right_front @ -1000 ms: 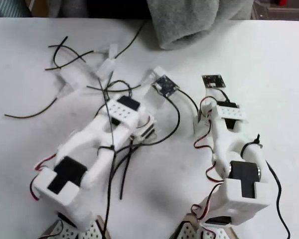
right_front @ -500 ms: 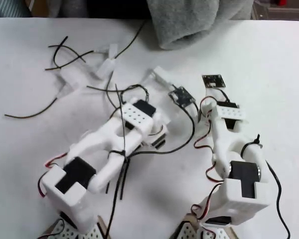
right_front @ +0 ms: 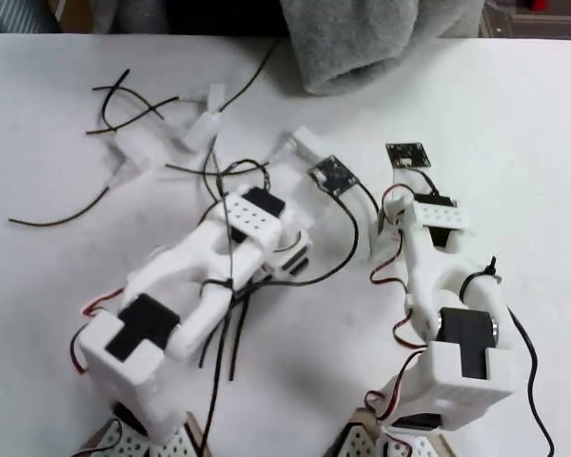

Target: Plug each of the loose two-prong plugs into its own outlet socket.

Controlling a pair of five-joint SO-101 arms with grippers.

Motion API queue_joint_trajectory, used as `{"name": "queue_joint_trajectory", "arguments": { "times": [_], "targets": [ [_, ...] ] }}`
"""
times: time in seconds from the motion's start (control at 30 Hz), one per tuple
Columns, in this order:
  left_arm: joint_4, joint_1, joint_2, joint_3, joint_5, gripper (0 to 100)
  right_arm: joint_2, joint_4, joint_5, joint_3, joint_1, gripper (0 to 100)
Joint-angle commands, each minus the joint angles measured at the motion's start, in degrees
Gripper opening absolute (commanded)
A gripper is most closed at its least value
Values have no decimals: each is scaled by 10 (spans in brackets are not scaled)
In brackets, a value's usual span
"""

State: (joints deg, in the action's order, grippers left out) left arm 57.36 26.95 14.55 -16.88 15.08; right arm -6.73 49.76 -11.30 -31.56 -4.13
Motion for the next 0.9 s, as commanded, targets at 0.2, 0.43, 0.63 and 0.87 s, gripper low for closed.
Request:
{"name": "queue_joint_trajectory", "arguments": {
  "times": [0.2,0.43,0.63,0.87],
  "targets": [
    [101,-7,90,140,-2,207,1,-17,2,4,1,25],
    [198,-7,189,267,33,197,1,-17,2,4,0,25],
    [222,7,224,309,37,26,1,-17,3,4,0,25],
    [239,9,221,314,34,22,3,-17,4,4,-3,24]
  ]
}}
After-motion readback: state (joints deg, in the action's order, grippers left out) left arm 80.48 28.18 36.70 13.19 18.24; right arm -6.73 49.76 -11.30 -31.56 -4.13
